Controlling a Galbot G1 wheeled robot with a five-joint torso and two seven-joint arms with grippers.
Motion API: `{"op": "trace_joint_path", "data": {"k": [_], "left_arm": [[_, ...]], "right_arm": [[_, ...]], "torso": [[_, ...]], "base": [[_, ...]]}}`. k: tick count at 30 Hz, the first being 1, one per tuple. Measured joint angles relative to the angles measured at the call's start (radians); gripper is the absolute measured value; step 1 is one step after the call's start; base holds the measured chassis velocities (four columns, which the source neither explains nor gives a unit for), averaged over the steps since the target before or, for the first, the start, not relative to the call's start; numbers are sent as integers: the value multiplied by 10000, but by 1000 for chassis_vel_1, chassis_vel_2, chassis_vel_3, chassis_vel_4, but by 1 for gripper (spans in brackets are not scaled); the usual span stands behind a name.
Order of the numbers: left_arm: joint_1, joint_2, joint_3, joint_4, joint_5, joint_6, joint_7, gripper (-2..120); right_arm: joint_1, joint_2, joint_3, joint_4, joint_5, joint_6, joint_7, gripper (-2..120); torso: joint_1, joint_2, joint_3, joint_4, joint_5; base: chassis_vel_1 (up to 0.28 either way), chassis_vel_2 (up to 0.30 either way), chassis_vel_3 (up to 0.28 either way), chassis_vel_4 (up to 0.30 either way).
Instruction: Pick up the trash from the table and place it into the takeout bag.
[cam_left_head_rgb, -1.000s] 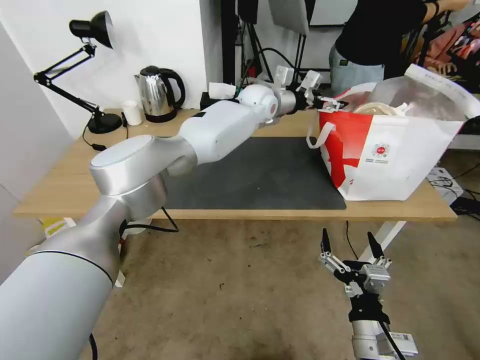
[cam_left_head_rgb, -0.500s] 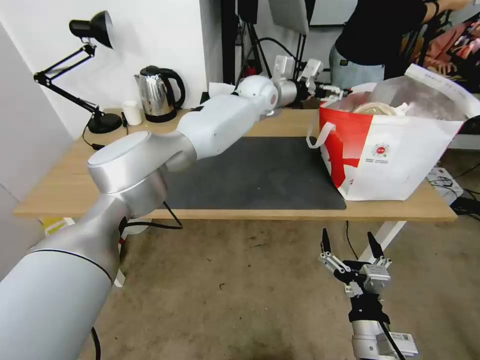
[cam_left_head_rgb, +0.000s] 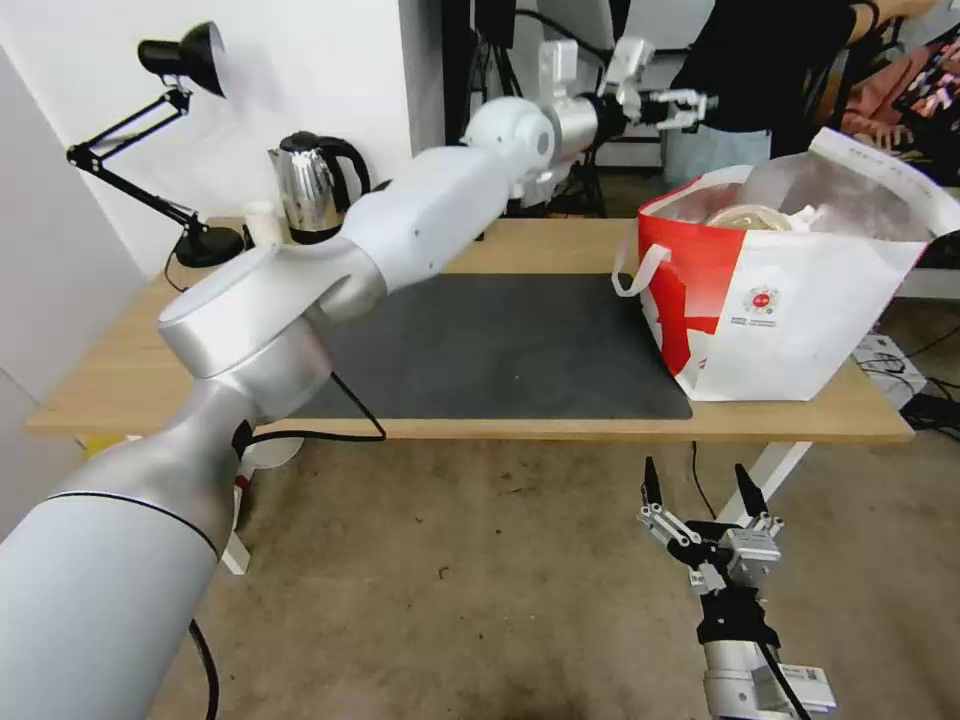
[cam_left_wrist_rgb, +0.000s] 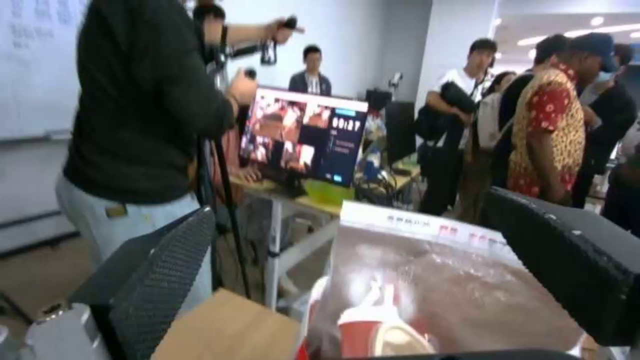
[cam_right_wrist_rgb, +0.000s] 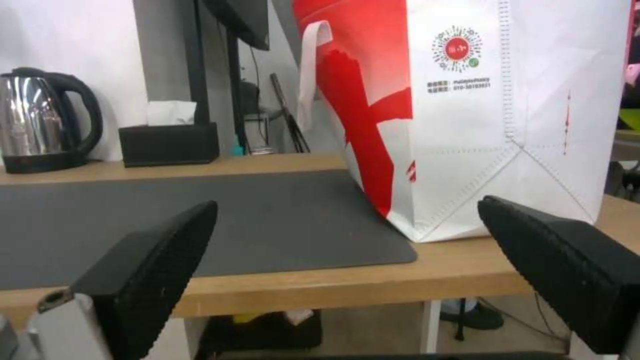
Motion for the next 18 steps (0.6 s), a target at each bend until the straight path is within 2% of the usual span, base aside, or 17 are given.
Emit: {"op": "trace_joint_path", "data": {"k": [3, 4, 7, 8, 11, 12, 15, 16, 18], "left_arm": [[267, 1034, -266, -1395, 27, -166, -342, 100], [267, 1034, -266, -1395, 27, -166, -342, 100], [701, 2236, -571, -2829, 465, -614, -668, 100], [701, 2236, -571, -2829, 465, -614, -668, 100], [1279, 3325, -1041, -4089, 890, -995, -995, 100], [1279, 3325, -1041, -4089, 890, -995, -995, 100], [2305, 4649, -2050, -5794, 1395, -1384, -1319, 100], [2305, 4649, -2050, -5794, 1395, -1384, -1319, 100], [3009, 5419, -2689, -6651, 1604, -1536, -1392, 100]], "right_arm": [[3, 0, 0, 0, 0, 0, 0, 100], [3, 0, 0, 0, 0, 0, 0, 100], [0, 0, 0, 0, 0, 0, 0, 100], [0, 0, 0, 0, 0, 0, 0, 100], [-1, 0, 0, 0, 0, 0, 1, 100], [-1, 0, 0, 0, 0, 0, 1, 100], [0, -1, 0, 0, -1, 0, 0, 100], [0, -1, 0, 0, -1, 0, 0, 100], [-1, 0, -1, 0, 0, 1, 0, 100]], "torso": [[2, -1, 0, 4, -5], [2, -1, 0, 4, -5], [1, 0, 0, 1, -4], [1, 0, 0, 1, -4], [2, -1, 0, 3, -5], [2, -1, 0, 3, -5], [1, 0, -1, 1, -2], [1, 0, -1, 1, -2], [0, 0, -1, 3, -5]], "base": [[0, 0, 0, 0], [0, 0, 0, 0], [0, 0, 0, 0], [0, 0, 0, 0], [0, 0, 0, 0], [0, 0, 0, 0], [0, 0, 0, 0], [0, 0, 0, 0], [0, 0, 0, 0]]}}
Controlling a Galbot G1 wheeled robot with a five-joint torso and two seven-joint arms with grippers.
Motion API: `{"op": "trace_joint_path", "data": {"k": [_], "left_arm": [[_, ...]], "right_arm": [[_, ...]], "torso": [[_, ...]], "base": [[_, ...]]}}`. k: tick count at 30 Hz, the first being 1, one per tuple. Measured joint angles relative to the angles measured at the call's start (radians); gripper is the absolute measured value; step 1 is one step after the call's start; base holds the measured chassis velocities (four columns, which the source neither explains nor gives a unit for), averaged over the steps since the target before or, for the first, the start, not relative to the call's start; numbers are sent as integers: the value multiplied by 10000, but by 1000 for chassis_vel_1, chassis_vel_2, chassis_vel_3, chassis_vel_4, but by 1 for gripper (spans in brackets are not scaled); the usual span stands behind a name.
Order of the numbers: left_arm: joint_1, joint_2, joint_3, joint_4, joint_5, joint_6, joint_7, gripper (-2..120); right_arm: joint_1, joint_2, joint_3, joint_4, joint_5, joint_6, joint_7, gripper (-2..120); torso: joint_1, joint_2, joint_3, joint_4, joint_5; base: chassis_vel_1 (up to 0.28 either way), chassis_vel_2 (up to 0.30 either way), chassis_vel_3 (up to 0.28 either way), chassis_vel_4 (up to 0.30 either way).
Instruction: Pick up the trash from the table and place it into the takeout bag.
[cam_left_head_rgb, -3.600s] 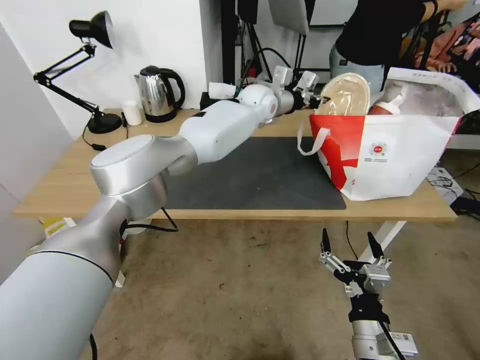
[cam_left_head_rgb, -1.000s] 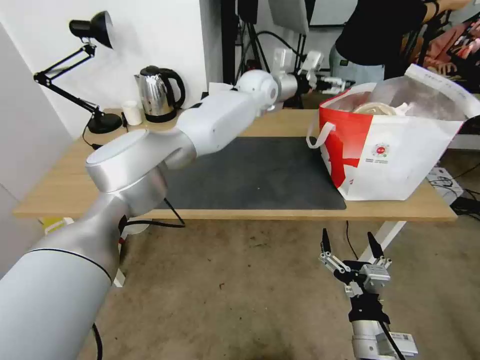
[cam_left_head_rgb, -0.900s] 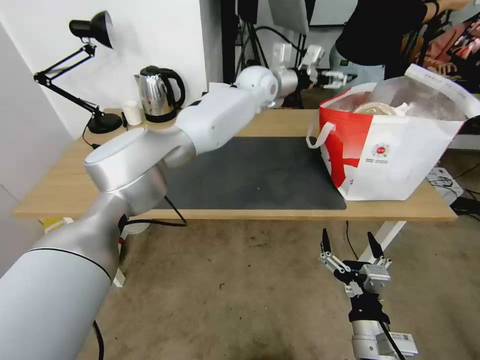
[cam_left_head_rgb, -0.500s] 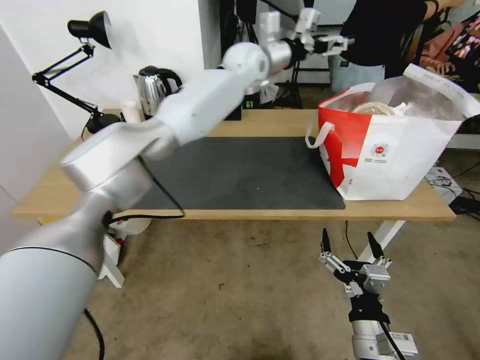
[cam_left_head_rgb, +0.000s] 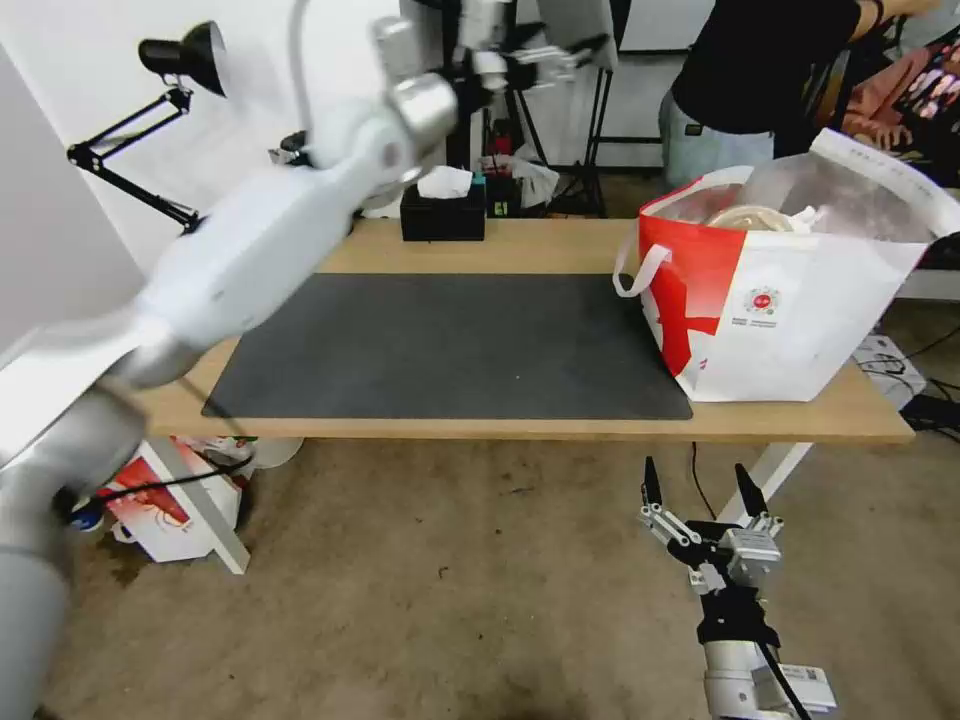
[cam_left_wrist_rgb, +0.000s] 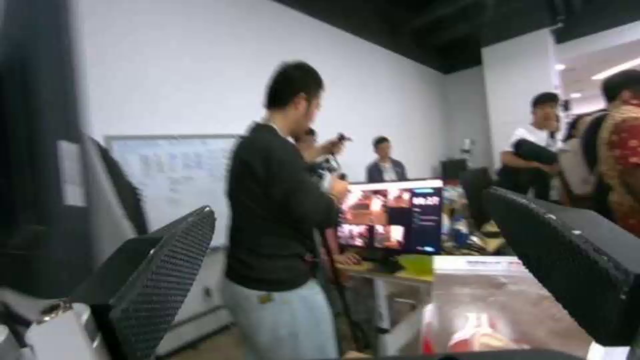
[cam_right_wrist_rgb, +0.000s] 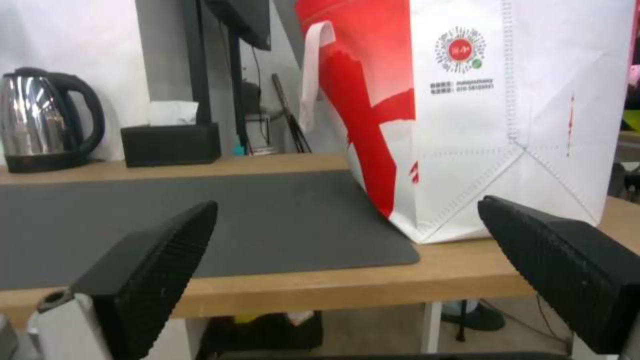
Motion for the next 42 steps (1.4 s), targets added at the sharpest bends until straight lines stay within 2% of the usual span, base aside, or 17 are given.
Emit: {"op": "trace_joint_path", "data": {"k": [2, 3, 8, 11, 13, 17, 18, 21, 22, 25, 27, 30, 31, 35, 36, 40, 42], "left_arm": [[437, 692, -324, -551, 144, -149, -6, 100], [437, 692, -324, -551, 144, -149, -6, 100], [1532, 1731, -1460, -1780, 287, -227, -271, 100], [2998, 2316, -2993, -2846, 325, -107, -490, 100], [3279, 2392, -3280, -3025, 349, -109, -523, 100], [5825, 2479, -5362, -4354, 771, -244, -788, 100], [5825, 2479, -5362, -4354, 771, -244, -788, 100], [8312, 1971, -7182, -5372, 1578, -252, -954, 100], [8312, 1971, -7182, -5372, 1578, -252, -954, 100], [10670, 1166, -8767, -6447, 2495, -293, -1044, 100], [11163, 952, -9055, -6722, 2752, -343, -1057, 100], [12566, 95, -9794, -7577, 3590, -458, -1232, 100], [12566, 95, -9794, -7577, 3590, -458, -1232, 100], [14191, -1231, -10420, -8282, 4905, -315, -1536, 100], [14191, -1231, -10420, -8282, 4905, -315, -1536, 100], [14814, -2054, -11134, -9041, 5633, 849, -1634, 100], [14985, -2246, -11269, -9215, 5870, 1120, -1688, 100]], "right_arm": [[1, 0, 0, 0, 0, 0, 1, 100], [1, 0, 0, 0, 0, 0, 1, 100], [1, 0, 0, 0, 0, 0, 0, 100], [1, 0, 2, 0, 0, 0, 1, 100], [2, 0, 0, 0, 0, 0, 0, 100], [2, 0, 1, 0, 0, 0, 0, 100], [2, 0, 1, 0, 0, 0, 0, 100], [2, -1, 0, 0, 0, 0, 0, 100], [2, -1, 0, 0, 0, 0, 0, 100], [1, 0, 0, 0, 0, 0, 0, 100], [1, 0, 1, 0, 0, 0, 0, 100], [1, -1, 0, 1, 0, 0, 0, 100], [1, -1, 0, 1, 0, 0, 0, 100], [2, 0, 1, 0, 0, 0, 0, 100], [2, 0, 1, 0, 0, 0, 0, 100], [2, 0, 1, 0, 0, 0, 0, 100], [1, 0, 1, 0, 0, 0, 0, 100]], "torso": [[1, 0, 1, 2, -1], [1, 0, 1, 2, -1], [0, 1, -1, -7, 7], [0, 1, -1, -2, 3], [0, 0, 0, 1, 4], [0, 1, 0, -9, 7], [0, 1, 0, -9, 7], [0, 1, 0, -3, 5], [0, 1, 0, -3, 5], [0, 2, -1, 3, 4], [-1, 2, 0, 2, 7], [0, 2, 0, -7, 9], [0, 2, 0, -7, 9], [0, 2, 0, 1, 7], [0, 2, 0, 1, 7], [1, 1, 0, -1, 10], [0, 1, 0, -4, 9]], "base": [[0, 0, 0, 0], [0, 0, 0, 0], [0, 0, 0, 0], [0, 0, 0, 0], [0, 0, 0, 0], [0, 0, 0, 0], [0, 0, 0, 0], [0, 0, 0, 0], [0, 0, 0, 0], [0, 0, 0, 0], [0, 0, 0, 0], [0, 0, 0, 0], [0, 0, 0, 0], [0, 0, 0, 0], [0, 0, 0, 0], [0, 0, 0, 0], [0, 0, 0, 0]]}}
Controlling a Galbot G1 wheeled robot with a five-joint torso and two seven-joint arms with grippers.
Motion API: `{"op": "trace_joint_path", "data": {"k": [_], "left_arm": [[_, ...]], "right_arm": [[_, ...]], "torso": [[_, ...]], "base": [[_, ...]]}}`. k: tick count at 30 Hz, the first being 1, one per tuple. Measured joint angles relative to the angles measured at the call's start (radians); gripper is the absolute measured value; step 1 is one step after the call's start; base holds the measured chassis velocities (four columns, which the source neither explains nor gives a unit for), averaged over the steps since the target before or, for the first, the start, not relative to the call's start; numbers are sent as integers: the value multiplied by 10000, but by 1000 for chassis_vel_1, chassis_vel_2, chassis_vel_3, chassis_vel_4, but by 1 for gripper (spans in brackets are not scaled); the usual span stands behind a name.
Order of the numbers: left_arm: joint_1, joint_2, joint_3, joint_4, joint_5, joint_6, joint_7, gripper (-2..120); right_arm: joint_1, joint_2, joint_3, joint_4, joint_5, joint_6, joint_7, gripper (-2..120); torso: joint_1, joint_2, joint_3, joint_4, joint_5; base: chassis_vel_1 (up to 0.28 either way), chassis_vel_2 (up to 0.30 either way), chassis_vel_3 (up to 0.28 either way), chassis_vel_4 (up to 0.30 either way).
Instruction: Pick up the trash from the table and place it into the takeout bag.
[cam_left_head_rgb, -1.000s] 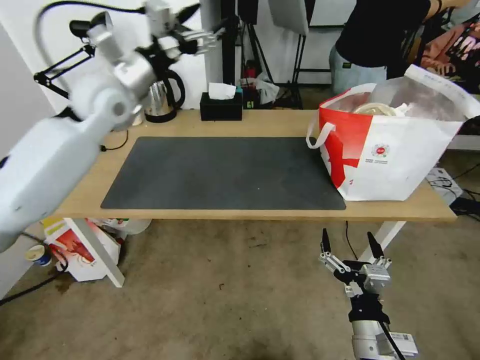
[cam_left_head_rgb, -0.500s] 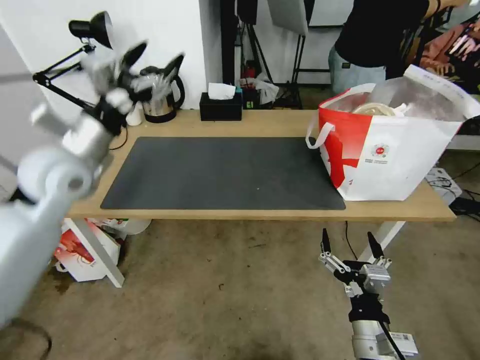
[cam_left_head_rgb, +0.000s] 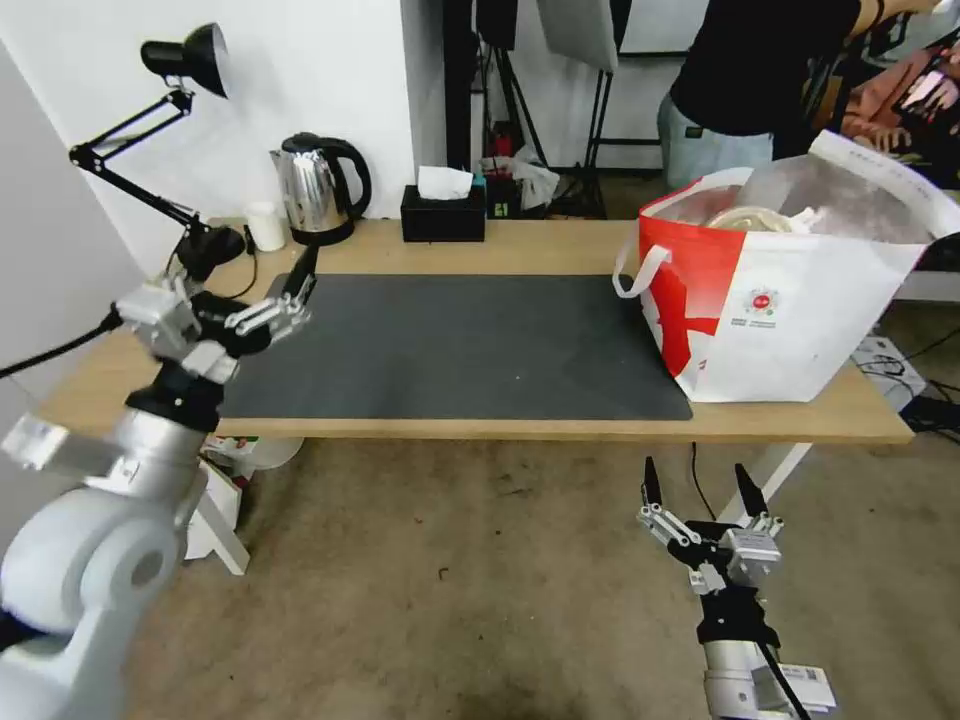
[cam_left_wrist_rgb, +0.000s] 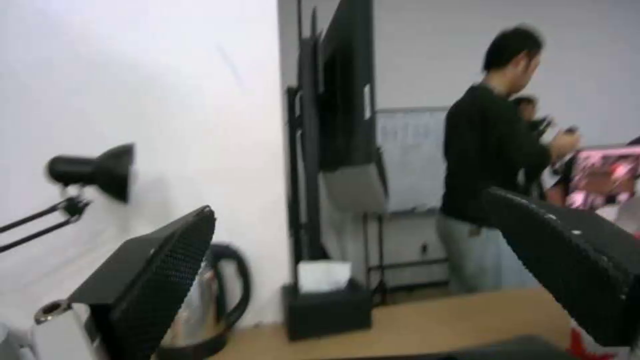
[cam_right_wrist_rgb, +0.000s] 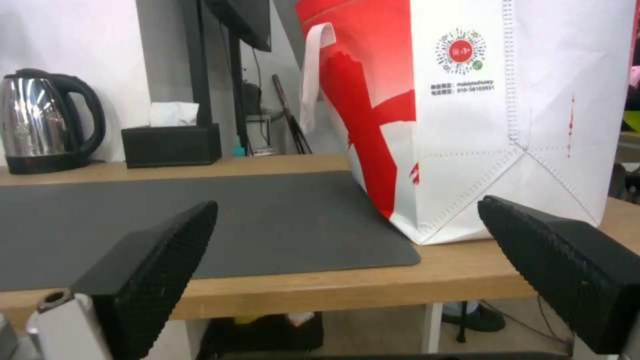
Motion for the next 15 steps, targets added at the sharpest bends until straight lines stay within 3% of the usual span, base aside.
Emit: {"op": "trace_joint_path", "data": {"k": [8, 15], "left_arm": [[908, -765, 226, -201, 924, 451, -373, 100], [1424, -1607, 1356, 499, 1864, -343, -382, 100]], "right_arm": [[0, 0, 0, 0, 0, 0, -1, 100], [0, 0, 0, 0, 0, 0, 0, 100]], "torso": [[0, 0, 1, 1, -4], [0, -2, 1, 0, -2]], "base": [[0, 0, 0, 0], [0, 0, 0, 0]]}}
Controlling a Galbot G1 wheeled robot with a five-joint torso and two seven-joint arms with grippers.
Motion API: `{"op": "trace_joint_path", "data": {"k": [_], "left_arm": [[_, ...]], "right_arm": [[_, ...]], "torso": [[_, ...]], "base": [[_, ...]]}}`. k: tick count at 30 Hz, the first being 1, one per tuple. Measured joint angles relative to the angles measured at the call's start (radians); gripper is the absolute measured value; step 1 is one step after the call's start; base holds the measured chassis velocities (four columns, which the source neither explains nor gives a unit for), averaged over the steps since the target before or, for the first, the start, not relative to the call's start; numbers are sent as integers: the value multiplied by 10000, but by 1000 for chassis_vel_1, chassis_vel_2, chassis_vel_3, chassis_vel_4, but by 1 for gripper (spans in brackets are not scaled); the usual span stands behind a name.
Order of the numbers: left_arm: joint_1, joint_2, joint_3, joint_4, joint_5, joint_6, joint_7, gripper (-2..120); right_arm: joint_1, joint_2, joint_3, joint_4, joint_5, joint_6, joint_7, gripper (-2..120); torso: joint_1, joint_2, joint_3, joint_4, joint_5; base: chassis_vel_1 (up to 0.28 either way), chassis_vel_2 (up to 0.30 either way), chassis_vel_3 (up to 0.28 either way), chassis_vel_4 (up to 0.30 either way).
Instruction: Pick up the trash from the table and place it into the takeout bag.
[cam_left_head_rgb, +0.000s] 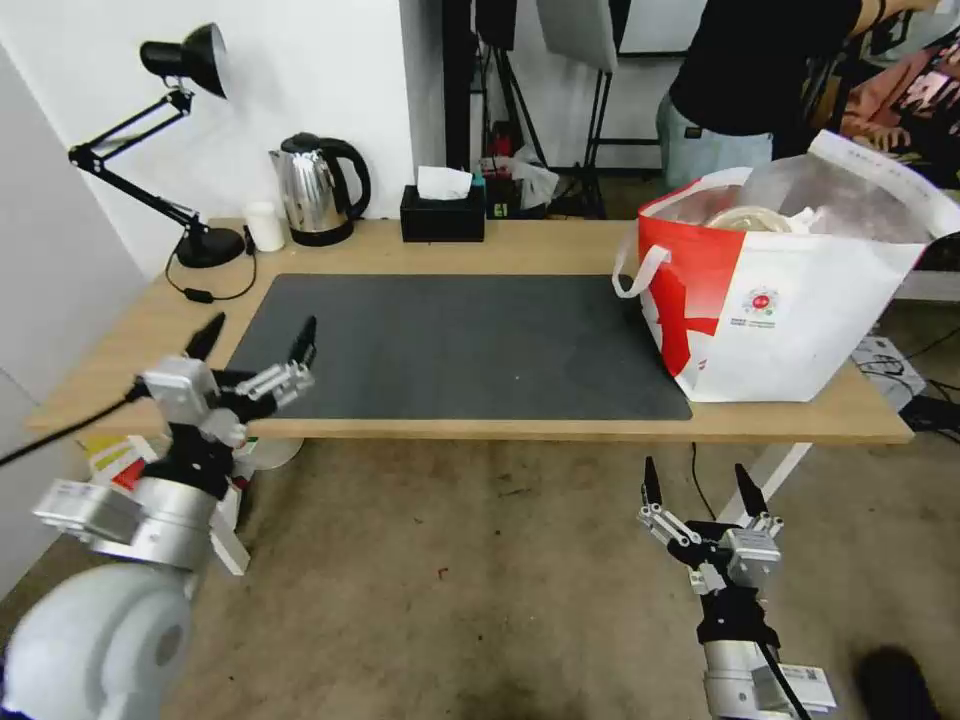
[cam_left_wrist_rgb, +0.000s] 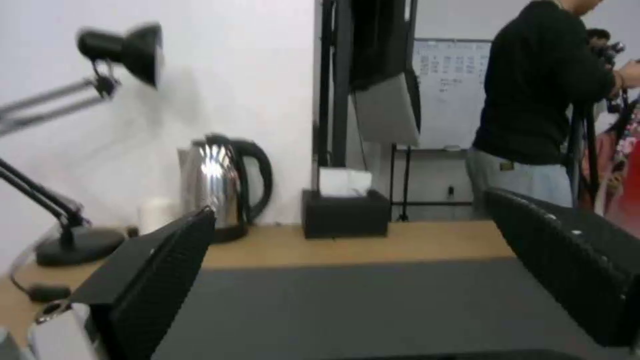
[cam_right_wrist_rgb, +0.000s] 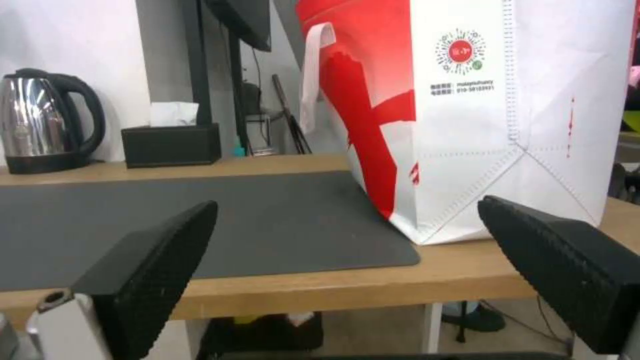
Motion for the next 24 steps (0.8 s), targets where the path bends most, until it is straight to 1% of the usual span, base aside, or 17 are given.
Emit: {"op": "trace_joint_path", "data": {"k": [1, 3, 4, 6, 8, 12, 19, 22, 24], "left_arm": [[103, -114, 219, 98, 130, -99, 3, 100], [145, -148, 268, 122, 167, -131, 3, 100], [354, -330, 514, 266, 407, -358, -3, 100], [542, -505, 653, 401, 716, -535, -104, 100], [603, -562, 670, 445, 831, -599, -137, 100], [1112, -825, 788, 411, 1115, -696, -203, 100], [1397, -1081, 765, 315, 1493, -758, -199, 100], [1640, -1100, 787, 308, 1675, -918, -180, 100], [1718, -1110, 778, 405, 1789, -1195, -3, 100]], "right_arm": [[0, 0, 0, 0, 0, 0, 0, 100], [0, 0, 0, 0, 0, 0, 0, 100], [0, 0, 0, 0, 0, 0, 0, 100], [0, 0, 0, 0, 0, 0, 0, 100], [0, 0, 0, 0, 0, 0, 0, 100], [0, 0, 0, 0, 0, 0, 0, 100], [0, 0, 0, 0, 0, 0, 0, 100], [0, 0, 0, 0, 0, 0, 0, 100], [0, 0, 0, 0, 0, 0, 0, 100]], "torso": [[0, 0, 0, -1, 0], [0, -1, 0, -1, -1], [0, -1, 0, 1, 0], [0, 0, 0, 3, -1], [0, -1, 0, 2, -1], [0, 0, 0, 3, 0], [1, -1, 0, 1, -1], [0, 0, 0, 2, -2], [0, 0, 0, 2, 0]], "base": [[0, 0, 0, 0], [0, 0, 0, 0], [0, 0, 0, 0], [0, 0, 0, 0], [0, 0, 0, 0], [0, 0, 0, 0], [0, 0, 0, 0], [0, 0, 0, 0], [0, 0, 0, 0]]}}
